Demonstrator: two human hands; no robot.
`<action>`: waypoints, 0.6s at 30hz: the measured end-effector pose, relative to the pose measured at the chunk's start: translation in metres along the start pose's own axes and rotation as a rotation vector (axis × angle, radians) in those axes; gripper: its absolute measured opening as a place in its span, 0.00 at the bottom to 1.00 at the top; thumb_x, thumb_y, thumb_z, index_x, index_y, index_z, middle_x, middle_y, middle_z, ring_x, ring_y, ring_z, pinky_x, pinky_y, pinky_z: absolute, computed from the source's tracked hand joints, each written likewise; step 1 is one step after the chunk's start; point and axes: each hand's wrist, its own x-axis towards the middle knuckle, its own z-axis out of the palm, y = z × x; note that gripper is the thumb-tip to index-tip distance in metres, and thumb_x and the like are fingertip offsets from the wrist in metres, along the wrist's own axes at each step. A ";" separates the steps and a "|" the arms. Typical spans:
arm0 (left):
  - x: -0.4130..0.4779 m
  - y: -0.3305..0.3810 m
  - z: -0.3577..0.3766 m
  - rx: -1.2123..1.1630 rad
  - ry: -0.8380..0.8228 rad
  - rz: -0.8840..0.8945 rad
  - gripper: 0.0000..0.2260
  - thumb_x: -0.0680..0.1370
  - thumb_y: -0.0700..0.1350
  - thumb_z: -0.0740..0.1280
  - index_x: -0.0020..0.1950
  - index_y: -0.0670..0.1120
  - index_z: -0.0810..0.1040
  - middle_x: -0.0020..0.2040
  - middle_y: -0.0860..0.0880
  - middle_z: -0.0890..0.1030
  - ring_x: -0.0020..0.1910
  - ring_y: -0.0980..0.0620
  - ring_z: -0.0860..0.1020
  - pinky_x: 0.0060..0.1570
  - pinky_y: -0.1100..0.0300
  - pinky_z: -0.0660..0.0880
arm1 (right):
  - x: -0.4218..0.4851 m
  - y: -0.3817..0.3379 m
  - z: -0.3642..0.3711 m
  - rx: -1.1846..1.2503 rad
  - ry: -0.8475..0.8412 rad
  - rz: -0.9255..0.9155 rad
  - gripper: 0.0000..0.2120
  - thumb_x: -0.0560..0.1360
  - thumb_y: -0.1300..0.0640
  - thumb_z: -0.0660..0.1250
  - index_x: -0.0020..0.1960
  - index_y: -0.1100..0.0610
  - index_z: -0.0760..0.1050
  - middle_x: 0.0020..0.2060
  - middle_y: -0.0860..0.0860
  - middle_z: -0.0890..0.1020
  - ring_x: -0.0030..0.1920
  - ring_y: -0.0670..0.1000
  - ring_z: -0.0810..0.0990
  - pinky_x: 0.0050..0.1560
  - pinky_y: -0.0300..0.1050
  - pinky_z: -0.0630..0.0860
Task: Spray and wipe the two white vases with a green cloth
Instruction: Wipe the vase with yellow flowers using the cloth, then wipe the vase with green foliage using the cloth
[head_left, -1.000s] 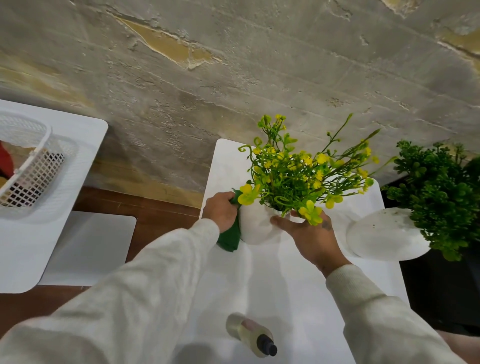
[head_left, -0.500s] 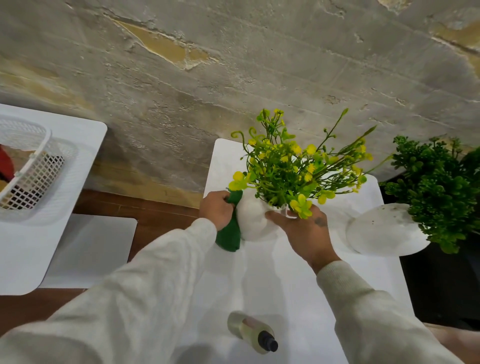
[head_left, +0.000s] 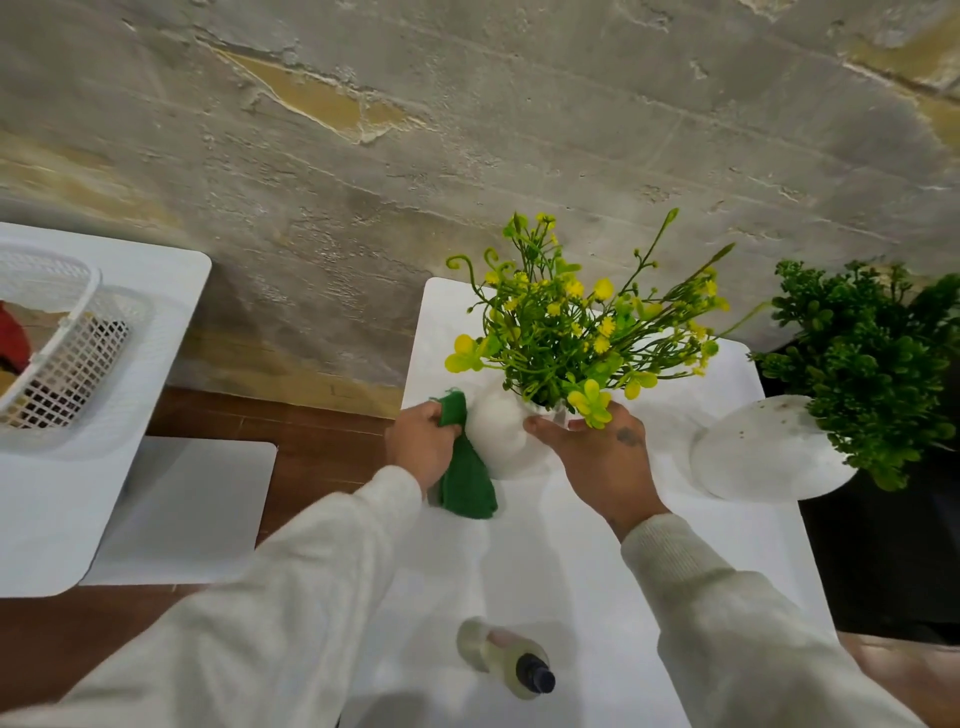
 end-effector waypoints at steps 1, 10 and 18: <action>0.002 0.003 -0.002 -0.038 -0.002 0.008 0.04 0.72 0.42 0.72 0.45 0.48 0.82 0.46 0.46 0.84 0.49 0.43 0.80 0.53 0.50 0.78 | 0.001 0.001 0.001 -0.019 -0.001 -0.009 0.15 0.69 0.47 0.78 0.37 0.44 0.70 0.37 0.39 0.76 0.45 0.52 0.79 0.47 0.44 0.75; -0.021 0.001 -0.045 -0.312 -0.106 0.054 0.12 0.72 0.36 0.69 0.44 0.55 0.82 0.47 0.50 0.84 0.48 0.45 0.83 0.51 0.42 0.80 | -0.006 0.020 -0.009 -0.001 -0.097 -0.011 0.13 0.71 0.53 0.77 0.52 0.48 0.78 0.39 0.47 0.79 0.36 0.43 0.77 0.43 0.36 0.71; -0.081 0.004 -0.045 -0.050 -0.202 0.249 0.09 0.72 0.37 0.70 0.45 0.52 0.80 0.44 0.55 0.83 0.46 0.49 0.82 0.48 0.50 0.81 | -0.042 0.048 -0.020 0.135 -0.324 0.019 0.07 0.72 0.59 0.76 0.48 0.51 0.82 0.34 0.44 0.83 0.35 0.41 0.81 0.42 0.40 0.79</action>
